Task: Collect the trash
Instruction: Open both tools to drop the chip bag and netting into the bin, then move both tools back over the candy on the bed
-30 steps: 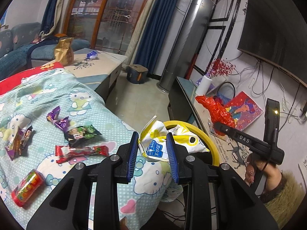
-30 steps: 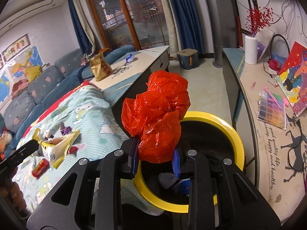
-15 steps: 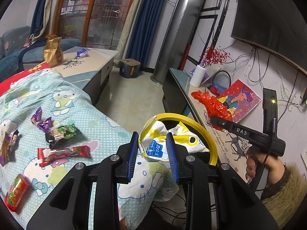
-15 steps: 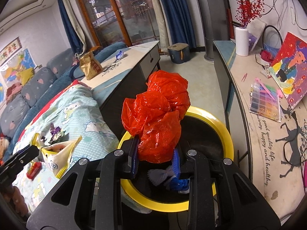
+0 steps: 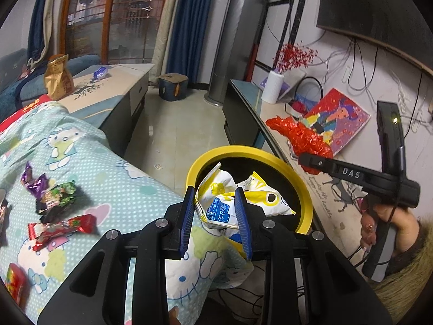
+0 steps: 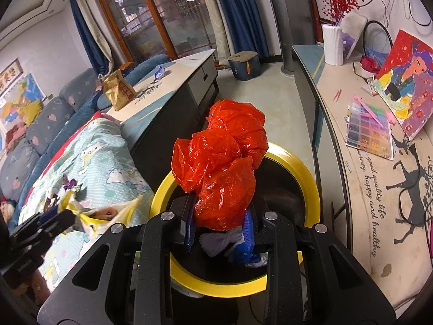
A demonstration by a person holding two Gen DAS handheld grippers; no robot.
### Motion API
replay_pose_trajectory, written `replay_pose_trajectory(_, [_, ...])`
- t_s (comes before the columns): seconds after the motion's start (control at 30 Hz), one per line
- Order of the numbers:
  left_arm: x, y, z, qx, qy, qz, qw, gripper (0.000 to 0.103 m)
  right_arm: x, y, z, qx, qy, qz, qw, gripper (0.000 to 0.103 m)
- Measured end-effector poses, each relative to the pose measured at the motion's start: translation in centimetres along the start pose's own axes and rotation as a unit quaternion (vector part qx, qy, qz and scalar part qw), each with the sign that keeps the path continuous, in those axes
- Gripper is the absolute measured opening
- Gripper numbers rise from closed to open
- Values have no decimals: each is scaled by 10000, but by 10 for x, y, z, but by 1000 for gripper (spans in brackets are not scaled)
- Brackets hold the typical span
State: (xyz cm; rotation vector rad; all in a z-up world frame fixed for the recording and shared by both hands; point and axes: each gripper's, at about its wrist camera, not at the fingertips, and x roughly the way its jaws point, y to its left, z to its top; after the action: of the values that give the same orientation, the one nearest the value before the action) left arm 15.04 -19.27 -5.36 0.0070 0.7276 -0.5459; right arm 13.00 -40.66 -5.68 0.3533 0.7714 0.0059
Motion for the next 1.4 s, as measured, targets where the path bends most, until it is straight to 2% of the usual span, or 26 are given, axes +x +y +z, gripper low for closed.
replay_pose_trajectory(0.37, [41,-18,0,236,238,-81,9994,30,5,-11,-1,111,123,30,9999,24])
replay_pose_trajectory(0.4, [45,-18,-1,223,244,-101,9994,31,7,-12,-1,119,154,25,9998,30])
replay_pose_trajectory(0.43, [49,-17,-2,183,243,-141,9994,34,9,-13,-2,120,218,36,9997,44])
replay_pose_trajectory(0.47, [52,-16,-2,122,262,-180,9994,42,10,-14,-2,124,264,10,9996,51])
replay_pose_trajectory(0.5, [53,-14,-3,56,273,-176,9995,66,10,-15,-2,139,276,-43,9995,55])
replay_pose_trajectory(0.53, [53,-11,-3,-43,260,-167,9995,89,10,-16,-3,170,270,-97,9994,55])
replay_pose_trajectory(0.57, [52,-9,-5,-120,252,-217,9994,95,11,-16,-3,189,296,-98,9993,56])
replay_pose_trajectory(0.63, [47,-3,-7,-275,210,-302,9989,96,12,-16,-4,208,323,-126,9992,62])
replay_pose_trajectory(0.9, [18,17,-14,-432,-19,215,9988,97,6,-4,-4,126,113,-120,9998,65])
replay_pose_trajectory(1.13, [-16,33,-11,-519,-328,523,9967,97,-6,26,-3,-203,-161,142,9996,67])
replay_pose_trajectory(1.4, [-49,49,-7,-628,-735,818,9919,97,-14,59,-5,-484,-249,490,9973,67])
